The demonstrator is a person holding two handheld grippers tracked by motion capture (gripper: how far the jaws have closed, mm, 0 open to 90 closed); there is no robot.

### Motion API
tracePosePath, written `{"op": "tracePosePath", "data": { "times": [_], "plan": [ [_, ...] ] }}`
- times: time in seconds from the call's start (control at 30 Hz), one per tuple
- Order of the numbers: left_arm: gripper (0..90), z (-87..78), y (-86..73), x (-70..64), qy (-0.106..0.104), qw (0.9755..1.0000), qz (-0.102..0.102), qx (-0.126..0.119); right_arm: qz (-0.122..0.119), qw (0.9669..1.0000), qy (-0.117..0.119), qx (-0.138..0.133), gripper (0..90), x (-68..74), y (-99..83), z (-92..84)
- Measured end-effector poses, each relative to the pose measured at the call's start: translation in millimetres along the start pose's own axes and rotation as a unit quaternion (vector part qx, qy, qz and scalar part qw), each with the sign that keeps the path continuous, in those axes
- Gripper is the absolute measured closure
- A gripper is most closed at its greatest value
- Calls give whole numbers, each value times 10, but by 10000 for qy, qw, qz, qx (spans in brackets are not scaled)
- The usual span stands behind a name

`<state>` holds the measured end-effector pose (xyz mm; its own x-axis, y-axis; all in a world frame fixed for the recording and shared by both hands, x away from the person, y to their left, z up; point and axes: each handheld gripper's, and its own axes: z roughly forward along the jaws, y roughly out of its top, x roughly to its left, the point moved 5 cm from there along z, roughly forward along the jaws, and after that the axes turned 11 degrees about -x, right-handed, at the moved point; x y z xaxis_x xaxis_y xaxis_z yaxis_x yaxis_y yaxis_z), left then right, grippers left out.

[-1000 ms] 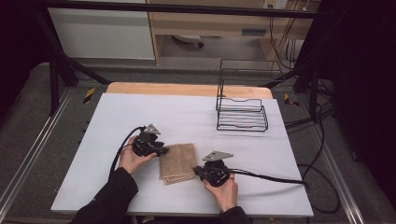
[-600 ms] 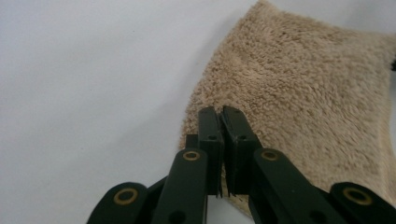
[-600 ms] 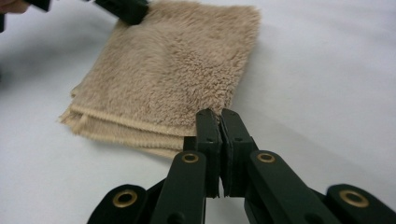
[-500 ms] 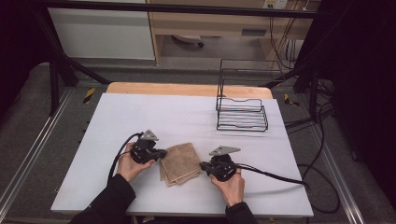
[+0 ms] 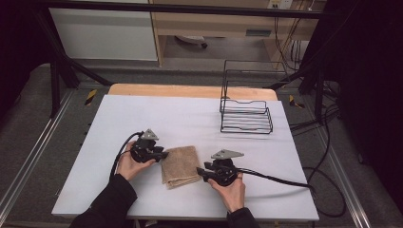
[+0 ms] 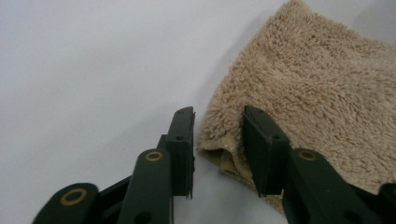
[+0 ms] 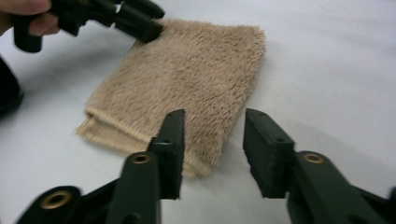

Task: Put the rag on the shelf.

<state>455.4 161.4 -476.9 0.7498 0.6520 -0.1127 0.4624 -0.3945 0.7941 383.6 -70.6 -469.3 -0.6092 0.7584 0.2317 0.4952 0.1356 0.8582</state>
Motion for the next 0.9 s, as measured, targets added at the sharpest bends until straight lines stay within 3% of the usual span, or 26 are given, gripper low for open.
{"op": "tracePosePath", "data": {
  "times": [0.07, 0.13, 0.3, 0.37, 0.53, 0.63, 0.77, 0.9],
  "plan": [
    [638, 5, -16, -17, -93, 9999, 37, 43, -96, 9996, -179, 180, 588, -36, -98, 101],
    [641, 7, -21, -31, -116, 9999, 110, 51, -147, 9995, -219, 181, 596, -44, -123, 120],
    [750, 8, -31, -61, -287, 9994, 131, 110, 52, 9999, -18, 155, 659, 51, -196, 129],
    [773, 8, -29, -56, -302, 9994, 65, 122, 66, 9999, -98, 41, 671, 80, -222, 125],
    [852, 0, -22, -63, -246, 9996, -9, 137, 279, 9996, -72, -17, 831, 146, -253, 131],
    [860, -27, -16, -83, -141, 9998, -100, 130, 297, 9995, -42, 40, 861, 138, -229, 126],
    [863, -138, -16, -155, -155, 9994, -293, -15, 141, 9999, 31, -4, 870, 45, -126, 82],
    [862, -272, -24, -316, -153, 9971, -683, -289, -114, 9998, 135, 125, 871, -73, 65, 23]
  ]
}}
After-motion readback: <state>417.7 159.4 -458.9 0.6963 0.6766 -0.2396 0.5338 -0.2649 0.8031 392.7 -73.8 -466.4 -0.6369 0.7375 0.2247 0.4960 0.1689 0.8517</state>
